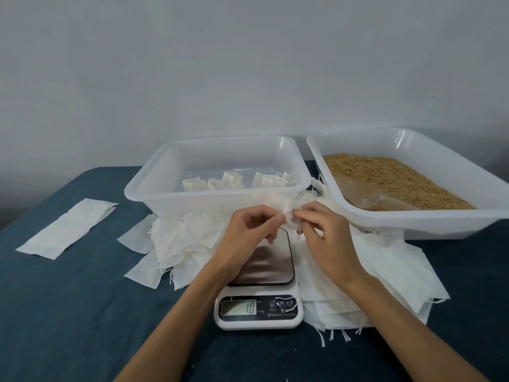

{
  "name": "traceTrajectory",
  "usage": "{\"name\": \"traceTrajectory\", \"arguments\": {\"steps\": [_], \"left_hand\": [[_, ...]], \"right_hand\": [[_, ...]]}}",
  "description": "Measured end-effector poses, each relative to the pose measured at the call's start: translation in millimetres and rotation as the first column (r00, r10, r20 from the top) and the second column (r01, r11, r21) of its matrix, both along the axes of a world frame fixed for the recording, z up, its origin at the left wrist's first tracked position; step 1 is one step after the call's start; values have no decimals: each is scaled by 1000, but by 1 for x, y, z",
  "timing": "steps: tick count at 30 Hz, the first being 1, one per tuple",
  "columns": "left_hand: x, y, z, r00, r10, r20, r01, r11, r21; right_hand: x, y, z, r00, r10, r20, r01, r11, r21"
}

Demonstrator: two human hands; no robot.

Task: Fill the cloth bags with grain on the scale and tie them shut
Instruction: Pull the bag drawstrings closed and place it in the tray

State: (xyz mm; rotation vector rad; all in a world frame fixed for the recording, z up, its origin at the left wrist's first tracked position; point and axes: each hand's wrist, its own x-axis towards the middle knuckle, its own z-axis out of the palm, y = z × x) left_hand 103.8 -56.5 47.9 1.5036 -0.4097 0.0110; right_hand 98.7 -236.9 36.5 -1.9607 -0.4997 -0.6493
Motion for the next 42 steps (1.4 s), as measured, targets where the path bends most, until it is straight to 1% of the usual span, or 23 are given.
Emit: {"name": "traceTrajectory", "arguments": {"steps": [2,4,6,8,10,11,13,14,15,18,20,22,24,27,31,32,35,36,39,42], "left_hand": [[1,-1,-2,999,36,18,-36,999,0],[6,2,-5,994,107,19,-107,994,14],[9,6,-6,995,101,12,-101,995,25],[9,8,-6,998,60,-16,-60,998,9],[8,7,-7,998,42,-37,-42,999,-11],[8,6,-8,998,45,-31,-46,999,-9],[8,6,-8,998,62,12,-62,998,18],[8,6,-8,997,66,30,-68,997,40],[7,6,-8,997,67,38,-69,996,56],[5,4,-7,998,63,30,-64,997,49],[4,3,-6,997,77,27,-78,996,43],[5,4,-5,994,105,14,-105,994,21],[6,6,-5,992,124,-8,-124,992,-7],[6,5,-6,993,122,-6,-122,993,7],[5,3,-7,992,125,0,-125,992,25],[5,4,-6,992,125,-4,-125,992,21],[4,4,-5,993,115,-14,-114,993,15],[4,4,-4,994,111,-15,-111,994,16],[4,4,-4,994,105,-21,-105,994,12],[4,5,-4,995,99,-15,-99,995,1]], "right_hand": [[2,-1,4,988,80,-133,-48,973,225],[4,-3,6,953,173,-248,-56,906,420],[5,-4,10,924,236,-301,-38,839,543],[4,-4,13,901,308,-304,-75,802,592],[2,-4,14,894,332,-301,-112,816,567],[1,-4,12,912,287,-294,-103,852,513],[2,-5,7,967,106,-230,-27,946,323],[3,-5,4,983,24,-183,23,968,249],[4,-5,3,988,-24,-155,58,973,222],[3,-5,3,992,-75,-103,99,963,253],[2,-6,4,995,-71,-72,88,956,280],[0,-6,5,995,-62,-76,82,951,297],[-1,-6,5,992,-103,-77,121,952,282],[-2,-6,6,985,-163,-49,171,948,269],[-5,-6,8,997,-66,-43,76,946,317],[-6,-5,8,997,-66,-40,75,947,313],[-6,-5,8,986,-166,-5,162,952,261],[-5,-5,9,985,-174,-6,170,949,266],[-6,-6,11,996,-52,-73,72,948,310],[-6,-4,7,988,-5,-154,46,964,262]]}}
